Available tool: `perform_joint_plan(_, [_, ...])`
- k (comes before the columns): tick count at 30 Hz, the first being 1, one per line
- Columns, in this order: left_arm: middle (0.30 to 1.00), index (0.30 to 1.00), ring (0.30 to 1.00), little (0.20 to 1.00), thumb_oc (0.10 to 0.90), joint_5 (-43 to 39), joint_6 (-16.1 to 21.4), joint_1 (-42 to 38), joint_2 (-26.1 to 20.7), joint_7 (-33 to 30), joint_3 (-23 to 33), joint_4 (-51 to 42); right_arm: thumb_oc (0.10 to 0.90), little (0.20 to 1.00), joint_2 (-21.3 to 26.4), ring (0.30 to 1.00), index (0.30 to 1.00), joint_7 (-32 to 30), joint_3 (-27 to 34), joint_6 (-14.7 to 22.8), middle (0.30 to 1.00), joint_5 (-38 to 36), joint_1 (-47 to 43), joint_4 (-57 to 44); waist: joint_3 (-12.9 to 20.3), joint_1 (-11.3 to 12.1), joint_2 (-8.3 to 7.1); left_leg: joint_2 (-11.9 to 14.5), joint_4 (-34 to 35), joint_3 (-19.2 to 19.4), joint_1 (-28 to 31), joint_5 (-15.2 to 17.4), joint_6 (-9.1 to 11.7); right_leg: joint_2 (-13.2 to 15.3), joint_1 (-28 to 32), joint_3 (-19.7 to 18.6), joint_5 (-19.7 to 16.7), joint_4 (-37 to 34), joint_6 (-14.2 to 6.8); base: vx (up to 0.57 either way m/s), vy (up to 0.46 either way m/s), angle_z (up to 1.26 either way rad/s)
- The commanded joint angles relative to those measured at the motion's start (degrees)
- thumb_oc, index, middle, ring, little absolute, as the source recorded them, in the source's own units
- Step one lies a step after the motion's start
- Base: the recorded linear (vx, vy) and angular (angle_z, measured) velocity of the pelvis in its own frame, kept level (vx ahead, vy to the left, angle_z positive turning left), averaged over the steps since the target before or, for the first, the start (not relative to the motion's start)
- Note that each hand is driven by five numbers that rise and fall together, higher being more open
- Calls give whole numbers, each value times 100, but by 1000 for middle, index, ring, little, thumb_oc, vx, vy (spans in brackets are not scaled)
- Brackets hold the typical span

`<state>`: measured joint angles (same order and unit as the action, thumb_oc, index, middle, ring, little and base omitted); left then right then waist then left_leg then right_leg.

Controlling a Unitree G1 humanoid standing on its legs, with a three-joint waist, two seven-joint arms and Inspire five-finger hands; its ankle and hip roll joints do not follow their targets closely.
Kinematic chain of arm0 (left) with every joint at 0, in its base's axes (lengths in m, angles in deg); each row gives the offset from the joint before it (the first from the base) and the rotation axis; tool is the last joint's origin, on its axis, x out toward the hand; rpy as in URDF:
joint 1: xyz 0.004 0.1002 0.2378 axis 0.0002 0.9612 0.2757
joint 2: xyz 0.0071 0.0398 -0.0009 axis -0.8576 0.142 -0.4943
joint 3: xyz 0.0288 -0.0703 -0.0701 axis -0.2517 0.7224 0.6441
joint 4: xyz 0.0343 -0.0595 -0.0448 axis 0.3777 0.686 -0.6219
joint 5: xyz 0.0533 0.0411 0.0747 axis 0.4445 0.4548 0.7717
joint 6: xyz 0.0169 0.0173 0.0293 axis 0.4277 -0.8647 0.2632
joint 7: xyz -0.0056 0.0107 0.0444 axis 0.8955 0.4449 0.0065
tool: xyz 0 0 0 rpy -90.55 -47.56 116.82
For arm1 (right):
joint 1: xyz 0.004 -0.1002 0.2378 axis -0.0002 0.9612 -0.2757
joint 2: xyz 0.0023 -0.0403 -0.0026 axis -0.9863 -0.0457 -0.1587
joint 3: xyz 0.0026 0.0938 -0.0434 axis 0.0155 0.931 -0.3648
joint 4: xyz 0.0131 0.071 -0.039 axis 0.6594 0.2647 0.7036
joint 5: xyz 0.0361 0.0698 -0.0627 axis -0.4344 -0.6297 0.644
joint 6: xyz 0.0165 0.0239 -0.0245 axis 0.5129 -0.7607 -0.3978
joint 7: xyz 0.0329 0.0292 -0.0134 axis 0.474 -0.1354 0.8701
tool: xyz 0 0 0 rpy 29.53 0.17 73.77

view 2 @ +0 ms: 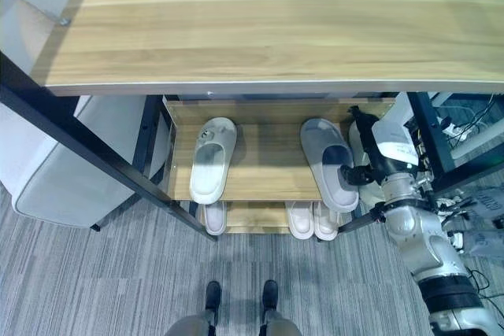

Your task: Arrange the slippers neatly on the shoe rack.

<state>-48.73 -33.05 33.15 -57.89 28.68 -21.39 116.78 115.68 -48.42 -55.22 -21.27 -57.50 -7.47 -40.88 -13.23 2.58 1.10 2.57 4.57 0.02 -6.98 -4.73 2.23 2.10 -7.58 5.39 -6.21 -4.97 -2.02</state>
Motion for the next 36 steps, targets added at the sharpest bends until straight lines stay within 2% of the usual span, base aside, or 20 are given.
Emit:
perform_joint_plan(1, [900, 900, 900, 900, 800, -363, 204, -505, 53, -68, -135, 164, 800, 900, 550, 900, 900, -434, -138, 145, 900, -145, -918, -113, 41, 133, -277, -109, 43, -25, -42, 270, 2, 191, 385, 123, 720, 9, -411, -13, -4, -4])
perform_joint_plan(9, [900, 900, 900, 900, 800, -411, 224, -559, 20, -102, -138, 138, 800, 900, 534, 900, 900, -453, -337, 173, 900, -206, -1140, 131, -83, 193, -295, -115, 43, -34, -148, 240, 9, 196, 285, 135, 699, 19, -415, -2, -2, 1])
perform_joint_plan(10, [900, 900, 900, 900, 800, -411, 224, -560, 21, -102, -136, 138, 762, 844, 533, 844, 844, -454, -341, 174, 844, -207, -1146, 134, -84, 192, -296, -115, 43, -32, -148, 240, 9, 196, 284, 134, 699, 19, -416, 0, 0, 0])
perform_joint_plan(11, [900, 900, 900, 900, 800, -411, 224, -560, 21, -102, -135, 138, 596, 594, 533, 594, 594, -455, -343, 175, 594, -207, -1148, 136, -84, 192, -296, -115, 43, -32, -148, 240, 9, 196, 283, 133, 699, 19, -416, 0, 0, 0])
perform_joint_plan(12, [900, 900, 900, 900, 800, -409, 218, -561, 17, -128, -126, 150, 508, 462, 472, 462, 462, -463, -370, 165, 462, -251, -1174, 163, -89, 211, -294, -122, 43, -32, -146, 248, 5, 202, 287, 130, 699, 18, -415, 0, 0, 0])
perform_joint_plan(13, [900, 900, 900, 900, 800, -405, 219, -557, 23, -132, -118, 157, 400, 300, 443, 300, 300, -459, -355, 164, 300, -251, -1152, 153, -84, 213, -290, -123, 43, -30, -137, 255, 3, 204, 290, 134, 705, 18, -413, 0, 0, 0])
perform_joint_plan(20, [900, 900, 900, 900, 800, -391, 181, -582, 17, -153, -42, 225, 400, 300, 100, 300, 300, -507, -24, 275, 300, -609, -764, -52, -10, 187, -292, -101, 43, -25, -11, 325, -15, 196, 404, 142, 755, 9, -402, 0, 0, 0])
perform_joint_plan(23, [900, 900, 900, 900, 800, -363, 149, -612, 10, -189, 30, 273, 400, 300, -319, 300, 300, -593, 377, 577, 300, -1393, -429, -399, 86, 129, -292, -102, 43, 22, 143, 392, -32, 191, 529, 129, 786, 8, -395, 0, 0, 0])
perform_joint_plan(25, [900, 900, 900, 900, 800, -337, 136, -609, 2, -204, 101, 300, 400, 300, -531, 300, 300, -525, 588, 754, 300, -1623, -161, -845, 144, 97, -305, -98, 43, 40, 233, 437, -34, 193, 602, 113, 808, 7, -400, 35, 4, -1])
perform_joint_plan(26, [900, 900, 900, 900, 800, -287, 138, -572, -7, -195, 201, 311, 400, 300, -607, 300, 300, -413, 780, 858, 300, -1515, 157, -1486, 202, 51, -305, -97, 43, 58, 326, 490, -47, 191, 680, 89, 838, 10, -405, 46, 4, -1])
perform_joint_plan(28, [900, 900, 900, 900, 800, -204, 152, -524, -7, -188, 275, 322, 400, 300, -784, 300, 300, -283, 939, 964, 300, -1461, 524, -2022, 279, 3, -300, -106, 43, 82, 458, 565, -63, 196, 795, 63, 890, 25, -407, 59, 7, 4])
perform_joint_plan(32, [900, 900, 900, 900, 800, -186, 185, -378, -39, -244, 504, 258, 400, 300, -1162, 300, 300, 269, 952, 1238, 300, -1753, 1270, -2892, 329, -86, -288, -86, -18, 114, 729, 680, -126, 226, 886, -36, 1095, 406, -397, 25, 4, -11])
perform_joint_plan(34, [900, 900, 900, 900, 800, -353, 223, -314, -137, -297, 691, 76, 400, 300, -1227, 300, 300, 606, 801, 1332, 300, -1937, 1457, -3144, 89, -94, -309, -57, -829, 166, 511, 916, -167, 266, 627, -124, 1358, 1186, -354, -140, -14, -11])
perform_joint_plan(36, [900, 900, 900, 900, 800, -628, 276, -334, -249, -385, 846, -239, 400, 300, -1200, 300, 300, 864, 594, 1418, 300, -1946, 1493, -3401, -370, -91, -341, -103, -1827, 174, -24, 1274, -212, 312, 186, -171, 1622, 2114, -279, -307, -23, -5])
